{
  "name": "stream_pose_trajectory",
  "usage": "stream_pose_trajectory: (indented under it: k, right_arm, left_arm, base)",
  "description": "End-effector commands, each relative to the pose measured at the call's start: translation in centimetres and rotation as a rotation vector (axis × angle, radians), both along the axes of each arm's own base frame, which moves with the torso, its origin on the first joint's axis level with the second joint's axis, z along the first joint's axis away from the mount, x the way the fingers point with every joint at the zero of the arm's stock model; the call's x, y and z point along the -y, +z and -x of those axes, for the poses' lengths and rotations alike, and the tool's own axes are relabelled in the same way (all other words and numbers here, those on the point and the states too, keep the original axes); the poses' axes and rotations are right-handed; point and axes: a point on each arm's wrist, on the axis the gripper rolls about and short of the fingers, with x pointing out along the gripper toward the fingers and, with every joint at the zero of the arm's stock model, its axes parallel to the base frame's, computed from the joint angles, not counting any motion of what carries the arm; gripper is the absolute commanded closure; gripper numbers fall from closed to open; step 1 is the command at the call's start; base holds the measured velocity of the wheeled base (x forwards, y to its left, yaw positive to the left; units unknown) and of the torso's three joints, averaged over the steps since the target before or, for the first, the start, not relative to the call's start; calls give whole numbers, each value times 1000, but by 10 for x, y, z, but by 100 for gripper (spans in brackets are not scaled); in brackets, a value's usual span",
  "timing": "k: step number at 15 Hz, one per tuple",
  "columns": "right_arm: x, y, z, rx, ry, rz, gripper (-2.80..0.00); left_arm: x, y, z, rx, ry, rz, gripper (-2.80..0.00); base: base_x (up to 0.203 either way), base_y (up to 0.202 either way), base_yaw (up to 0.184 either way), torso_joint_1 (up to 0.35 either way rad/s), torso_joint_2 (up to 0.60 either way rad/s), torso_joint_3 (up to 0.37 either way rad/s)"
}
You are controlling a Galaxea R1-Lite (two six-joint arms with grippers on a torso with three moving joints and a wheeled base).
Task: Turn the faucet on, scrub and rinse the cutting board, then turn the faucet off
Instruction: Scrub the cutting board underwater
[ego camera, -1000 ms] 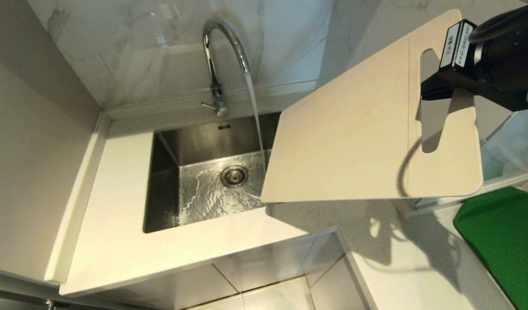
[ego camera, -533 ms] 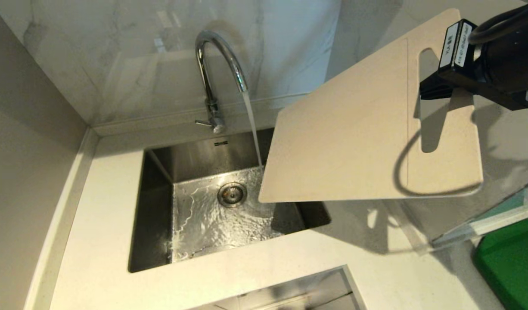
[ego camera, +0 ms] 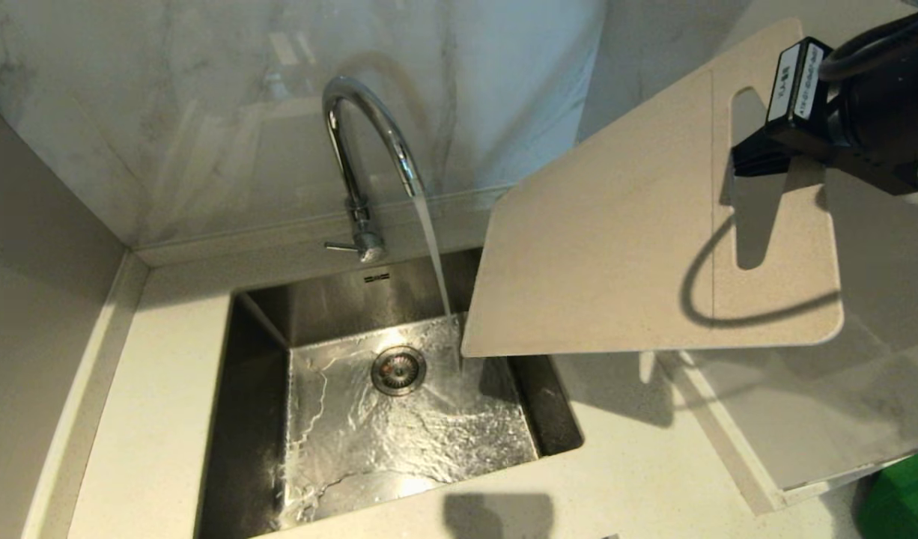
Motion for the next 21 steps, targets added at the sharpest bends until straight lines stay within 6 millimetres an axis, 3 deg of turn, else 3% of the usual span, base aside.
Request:
stream_pose_trajectory:
  k: [1, 4, 6, 12, 14, 17, 21]
  right_arm:
    - [0, -1, 1, -5, 0, -4, 0]
    - [-1, -5, -3, -28, -2, -6, 0]
    - [-6, -20, -18, -86, -7, -7, 0]
    - [-36, -73, -103, -185, -63, -94, 0]
    - [-53, -90, -122, -217, -57, -126, 0]
    - [-78, -101, -124, -247, -7, -128, 0]
    - [-84, -102, -123, -250, 11, -126, 0]
  left_arm:
    - [0, 0, 0, -1, 0, 0, 0]
    - [0, 0, 0, -1, 2, 0, 0]
    - [0, 0, 0, -1, 1, 1, 0]
    - [0, 0, 0, -1, 0, 1, 0]
    - [0, 0, 0, -1, 0, 1, 0]
    - [0, 0, 0, -1, -2, 2, 0]
    - [0, 0, 0, 1, -3, 2, 0]
  base:
    - [0, 0, 0, 0, 0, 0]
    - [0, 0, 0, 0, 0, 0]
    - [0, 0, 0, 0, 0, 0]
    - [0, 0, 0, 0, 0, 0]
    - [0, 0, 0, 0, 0, 0]
    - [0, 0, 0, 0, 0, 0]
    - [0, 0, 0, 0, 0, 0]
